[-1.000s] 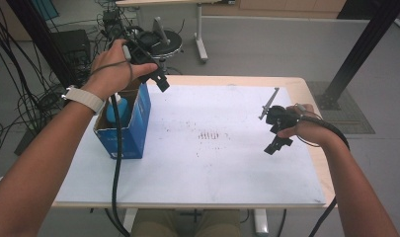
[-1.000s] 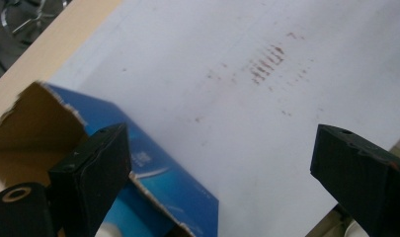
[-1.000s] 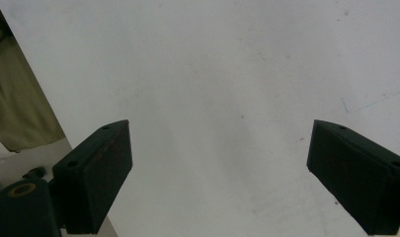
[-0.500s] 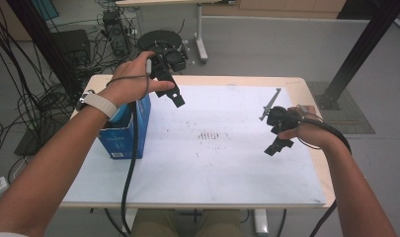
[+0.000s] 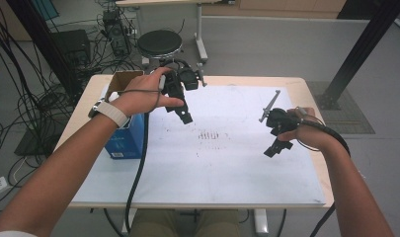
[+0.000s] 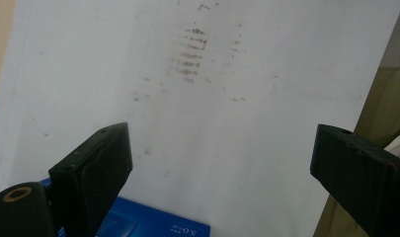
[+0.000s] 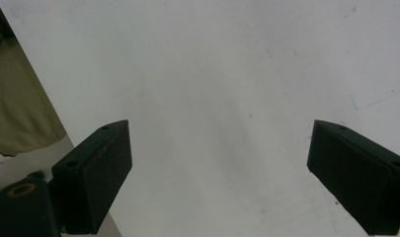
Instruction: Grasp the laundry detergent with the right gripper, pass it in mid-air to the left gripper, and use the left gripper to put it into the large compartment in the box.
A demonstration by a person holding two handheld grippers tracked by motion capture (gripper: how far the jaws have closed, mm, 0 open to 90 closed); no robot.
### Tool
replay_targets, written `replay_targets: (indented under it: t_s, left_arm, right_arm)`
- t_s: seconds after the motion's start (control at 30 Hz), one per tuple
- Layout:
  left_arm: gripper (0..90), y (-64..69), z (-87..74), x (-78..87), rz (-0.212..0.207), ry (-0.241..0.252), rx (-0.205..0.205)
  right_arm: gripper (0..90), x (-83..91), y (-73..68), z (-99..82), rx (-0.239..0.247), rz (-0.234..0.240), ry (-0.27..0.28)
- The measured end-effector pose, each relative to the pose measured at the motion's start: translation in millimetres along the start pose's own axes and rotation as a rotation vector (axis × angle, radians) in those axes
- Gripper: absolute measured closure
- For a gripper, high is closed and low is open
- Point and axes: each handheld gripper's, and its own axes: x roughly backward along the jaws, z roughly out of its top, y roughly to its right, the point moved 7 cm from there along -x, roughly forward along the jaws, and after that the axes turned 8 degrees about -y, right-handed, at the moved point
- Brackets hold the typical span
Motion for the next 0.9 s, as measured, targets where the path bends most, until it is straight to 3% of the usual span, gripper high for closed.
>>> replay_targets:
  t_s: [0.2, 0.47, 0.9]
  left_arm:
    - [9.9, 8.3, 5.7, -4.5, -0.015, 0.007, -0.033]
    - [9.4, 10.7, 6.8, -14.8, -0.016, -0.024, -0.054]
    - [9.6, 8.5, 5.6, -20.3, -0.019, -0.013, -0.035]
  right_arm:
    - [10.2, -0.2, -0.8, -1.2, -0.006, 0.001, 0.004]
    - [10.0, 0.8, -0.8, -1.5, -0.007, -0.001, 0.013]
    - [10.0, -6.4, -1.5, -1.0, -0.01, 0.007, 0.015]
